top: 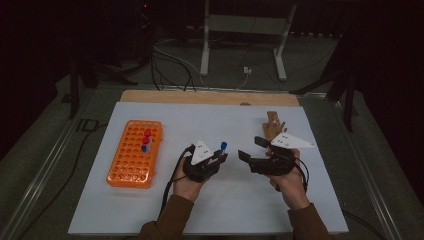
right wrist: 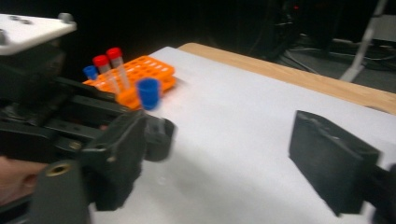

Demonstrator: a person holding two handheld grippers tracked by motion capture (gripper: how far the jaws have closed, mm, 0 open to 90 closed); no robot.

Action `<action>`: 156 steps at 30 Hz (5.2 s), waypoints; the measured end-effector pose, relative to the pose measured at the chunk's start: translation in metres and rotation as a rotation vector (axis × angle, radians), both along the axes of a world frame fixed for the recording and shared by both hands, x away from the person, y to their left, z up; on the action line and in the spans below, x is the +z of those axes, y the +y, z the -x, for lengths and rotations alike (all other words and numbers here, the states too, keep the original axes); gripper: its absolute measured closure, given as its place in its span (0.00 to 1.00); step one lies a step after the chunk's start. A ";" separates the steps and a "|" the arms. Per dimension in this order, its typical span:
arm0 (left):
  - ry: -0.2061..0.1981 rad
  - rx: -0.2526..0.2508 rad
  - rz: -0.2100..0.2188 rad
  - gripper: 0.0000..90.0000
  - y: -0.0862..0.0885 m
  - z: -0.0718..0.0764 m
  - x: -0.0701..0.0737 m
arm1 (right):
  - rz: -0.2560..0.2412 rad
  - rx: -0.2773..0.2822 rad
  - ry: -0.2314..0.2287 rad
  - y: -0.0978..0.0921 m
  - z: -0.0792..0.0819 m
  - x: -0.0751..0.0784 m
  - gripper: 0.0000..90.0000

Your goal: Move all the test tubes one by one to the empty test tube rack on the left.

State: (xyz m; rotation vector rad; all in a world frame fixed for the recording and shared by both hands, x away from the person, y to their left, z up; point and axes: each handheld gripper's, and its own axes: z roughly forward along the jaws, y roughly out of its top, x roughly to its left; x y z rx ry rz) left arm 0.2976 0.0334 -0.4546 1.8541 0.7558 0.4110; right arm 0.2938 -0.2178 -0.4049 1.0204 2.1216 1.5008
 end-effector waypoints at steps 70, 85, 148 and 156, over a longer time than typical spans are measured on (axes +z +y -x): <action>0.083 0.430 -0.185 0.86 0.174 0.020 -0.031 | -0.051 -0.204 -0.034 -0.055 0.004 -0.002 0.00; 0.112 0.452 -0.195 0.80 0.175 0.021 -0.034 | -0.052 -0.196 -0.033 -0.054 0.005 -0.003 0.00; 0.070 0.211 0.087 0.01 0.116 0.037 -0.006 | 0.237 -0.393 0.133 -0.081 -0.120 -0.039 0.80; 0.071 0.205 0.080 0.01 0.114 0.037 -0.006 | 0.286 -0.386 0.143 -0.075 -0.123 -0.042 0.84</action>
